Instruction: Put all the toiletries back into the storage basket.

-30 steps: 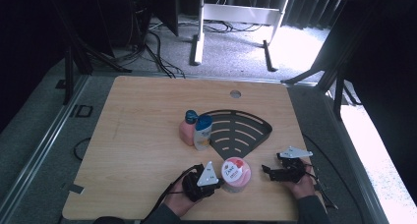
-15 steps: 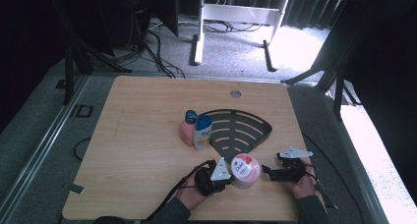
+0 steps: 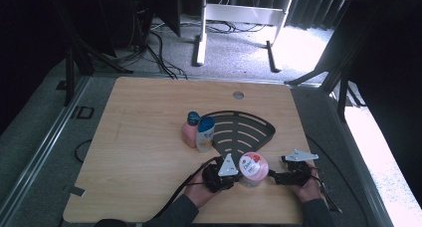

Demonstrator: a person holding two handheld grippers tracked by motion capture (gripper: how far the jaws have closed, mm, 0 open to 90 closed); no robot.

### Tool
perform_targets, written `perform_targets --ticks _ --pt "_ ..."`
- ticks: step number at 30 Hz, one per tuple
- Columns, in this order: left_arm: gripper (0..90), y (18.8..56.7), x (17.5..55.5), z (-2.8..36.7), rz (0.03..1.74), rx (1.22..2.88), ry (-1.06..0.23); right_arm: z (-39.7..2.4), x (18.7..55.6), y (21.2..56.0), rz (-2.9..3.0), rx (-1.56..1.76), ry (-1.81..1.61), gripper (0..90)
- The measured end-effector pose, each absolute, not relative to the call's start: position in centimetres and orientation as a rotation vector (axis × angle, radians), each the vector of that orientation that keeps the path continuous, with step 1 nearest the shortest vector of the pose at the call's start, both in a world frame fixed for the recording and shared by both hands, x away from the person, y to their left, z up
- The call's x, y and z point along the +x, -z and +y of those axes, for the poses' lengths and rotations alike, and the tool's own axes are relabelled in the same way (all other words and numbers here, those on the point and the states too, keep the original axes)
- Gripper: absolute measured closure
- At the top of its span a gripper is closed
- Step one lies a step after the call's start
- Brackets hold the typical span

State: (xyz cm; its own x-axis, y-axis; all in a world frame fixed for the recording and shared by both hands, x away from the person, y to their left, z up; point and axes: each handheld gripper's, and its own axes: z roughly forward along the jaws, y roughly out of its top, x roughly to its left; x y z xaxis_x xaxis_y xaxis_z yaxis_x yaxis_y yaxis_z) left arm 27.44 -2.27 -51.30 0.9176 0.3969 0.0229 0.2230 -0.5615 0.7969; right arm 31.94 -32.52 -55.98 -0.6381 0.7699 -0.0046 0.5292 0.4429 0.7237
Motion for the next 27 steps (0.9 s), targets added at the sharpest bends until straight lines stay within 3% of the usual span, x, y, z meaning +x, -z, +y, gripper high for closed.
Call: perform_targets --ticks 2,4,10,18,27 --pt "78.0 51.2 27.4 -2.2 0.436 2.18 -0.248 -32.5 31.9 56.0 2.366 1.109 -1.01 15.8" --pt "68.1 51.0 27.9 -1.6 0.441 2.18 -0.236 -32.5 31.8 56.0 2.357 1.122 -1.005 15.8" --pt "55.5 51.3 29.0 -1.0 0.472 2.189 -0.221 -32.6 31.7 56.0 2.4 1.073 -1.014 12.3" --pt "45.1 51.7 30.4 -0.7 0.48 2.183 -0.173 -33.1 30.4 55.5 2.437 1.001 -1.054 33.0" --pt "34.7 51.9 31.0 -0.9 0.449 2.189 -0.134 -33.2 28.7 54.0 2.472 0.898 -1.223 34.7"
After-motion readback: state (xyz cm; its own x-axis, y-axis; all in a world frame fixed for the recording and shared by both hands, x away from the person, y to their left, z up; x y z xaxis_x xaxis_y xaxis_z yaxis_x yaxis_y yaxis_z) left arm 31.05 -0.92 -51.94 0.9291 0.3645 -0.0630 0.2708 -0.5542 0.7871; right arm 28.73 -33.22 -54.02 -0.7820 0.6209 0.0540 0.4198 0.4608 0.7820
